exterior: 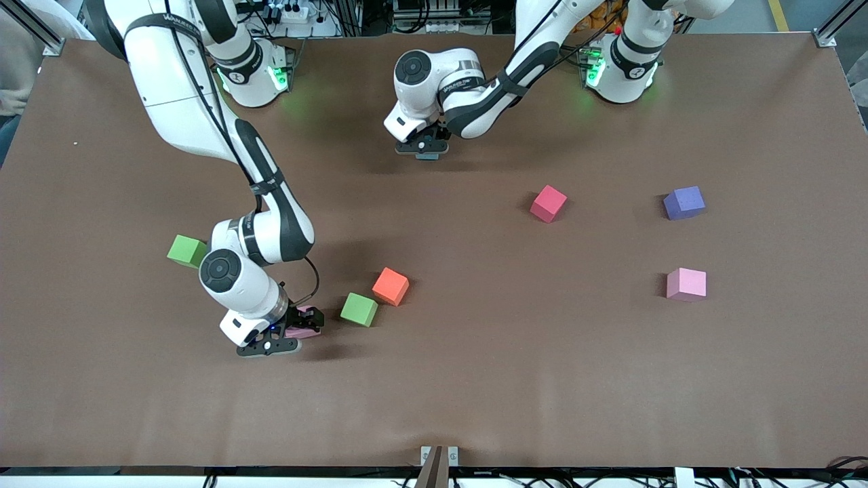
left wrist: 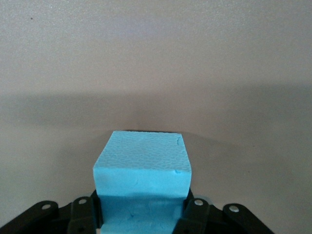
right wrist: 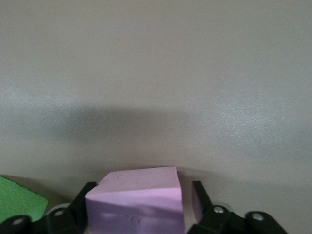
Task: Arrange blocks into number 1
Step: 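Set the cyan cube down mid-table while the right gripper grasps the pink cube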
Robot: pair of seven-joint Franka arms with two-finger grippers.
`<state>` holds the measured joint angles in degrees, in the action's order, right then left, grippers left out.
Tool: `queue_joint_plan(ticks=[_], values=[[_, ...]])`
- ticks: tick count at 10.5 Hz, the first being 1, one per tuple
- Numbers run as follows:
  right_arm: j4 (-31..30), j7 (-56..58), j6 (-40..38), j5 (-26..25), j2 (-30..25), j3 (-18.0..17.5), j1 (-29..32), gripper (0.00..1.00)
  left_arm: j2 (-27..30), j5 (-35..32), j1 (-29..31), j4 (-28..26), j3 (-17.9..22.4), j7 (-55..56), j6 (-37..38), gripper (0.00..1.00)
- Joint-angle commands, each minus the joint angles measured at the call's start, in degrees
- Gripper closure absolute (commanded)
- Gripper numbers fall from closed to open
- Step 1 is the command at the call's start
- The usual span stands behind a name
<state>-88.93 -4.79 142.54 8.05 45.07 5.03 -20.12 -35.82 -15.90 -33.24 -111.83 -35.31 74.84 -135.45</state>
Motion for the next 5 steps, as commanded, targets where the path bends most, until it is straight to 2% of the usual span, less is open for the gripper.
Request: queue_joint_plan(ticks=[1,2,3,5], values=[[-0.1,-0.22,-0.33,0.74,0.37,0.77,-0.97,0.21,0.22,-1.33,-0.16,-0.32,0.25,-0.39,-0.7,1.0],[-0.8,-0.39,-0.34,0.83,0.28,0.68,-1.23,0.24,0.22,-1.24,-0.16,0.03,0.33,-0.04,-0.61,0.24],[-1.07,-0.48,-0.34,0.91,0.19,0.68,-1.24,0.3,0.22,-1.15,-0.25,0.03,0.25,0.66,-0.35,0.0],[-1.16,-0.39,-0.51,0.92,-0.33,0.68,-1.24,0.36,0.57,-1.15,-0.25,0.03,0.25,0.66,0.01,0.0]])
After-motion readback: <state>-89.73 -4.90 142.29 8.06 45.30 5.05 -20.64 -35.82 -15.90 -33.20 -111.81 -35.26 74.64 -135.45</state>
